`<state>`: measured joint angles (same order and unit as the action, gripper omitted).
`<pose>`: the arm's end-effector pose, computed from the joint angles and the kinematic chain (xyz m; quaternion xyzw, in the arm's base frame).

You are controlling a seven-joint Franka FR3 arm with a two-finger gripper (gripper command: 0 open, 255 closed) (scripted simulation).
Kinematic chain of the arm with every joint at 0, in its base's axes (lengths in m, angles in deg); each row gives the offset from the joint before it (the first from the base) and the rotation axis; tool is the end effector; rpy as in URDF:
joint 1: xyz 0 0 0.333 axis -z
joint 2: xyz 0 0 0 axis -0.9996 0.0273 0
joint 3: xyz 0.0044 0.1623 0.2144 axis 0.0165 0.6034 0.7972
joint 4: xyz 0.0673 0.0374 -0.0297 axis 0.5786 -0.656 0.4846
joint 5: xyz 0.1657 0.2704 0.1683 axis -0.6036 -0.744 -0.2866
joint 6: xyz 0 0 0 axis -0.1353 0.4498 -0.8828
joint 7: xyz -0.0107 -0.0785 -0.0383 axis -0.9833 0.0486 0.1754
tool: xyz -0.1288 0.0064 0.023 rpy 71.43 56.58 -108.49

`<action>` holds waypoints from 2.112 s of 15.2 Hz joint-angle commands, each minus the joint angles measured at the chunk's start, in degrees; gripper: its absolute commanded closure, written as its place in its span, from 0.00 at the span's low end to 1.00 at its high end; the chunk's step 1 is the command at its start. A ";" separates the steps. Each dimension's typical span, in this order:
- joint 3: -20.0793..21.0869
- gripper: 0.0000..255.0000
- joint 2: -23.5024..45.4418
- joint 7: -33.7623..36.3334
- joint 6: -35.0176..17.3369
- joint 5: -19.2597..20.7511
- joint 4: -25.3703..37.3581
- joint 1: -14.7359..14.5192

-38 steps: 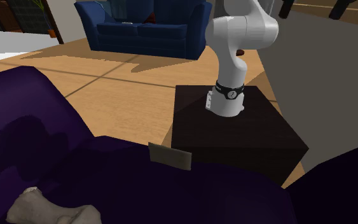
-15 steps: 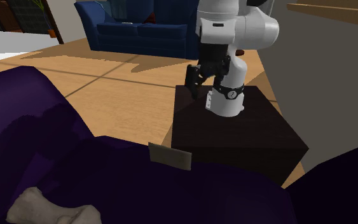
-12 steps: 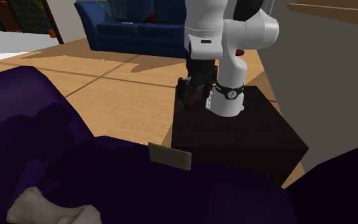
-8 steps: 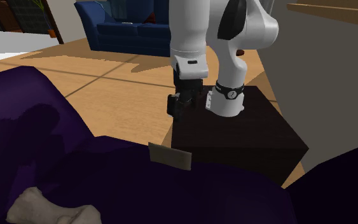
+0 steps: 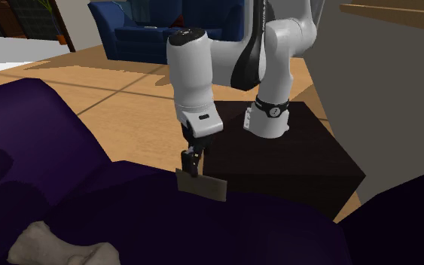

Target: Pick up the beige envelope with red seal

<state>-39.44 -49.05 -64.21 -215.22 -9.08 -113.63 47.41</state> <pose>0.2544 -0.2468 0.1651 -0.8184 -0.5742 -0.0064 0.0227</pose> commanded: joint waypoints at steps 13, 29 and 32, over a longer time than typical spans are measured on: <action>-46.97 1.00 -10.52 11.42 -6.36 23.06 7.67 -41.85; -34.86 1.00 1.75 -8.88 -4.99 -4.93 2.91 -35.59; -25.53 1.00 6.51 -17.10 -3.29 -16.46 2.01 -28.90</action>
<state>-67.85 -44.06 -78.50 -218.92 -21.53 -111.23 16.42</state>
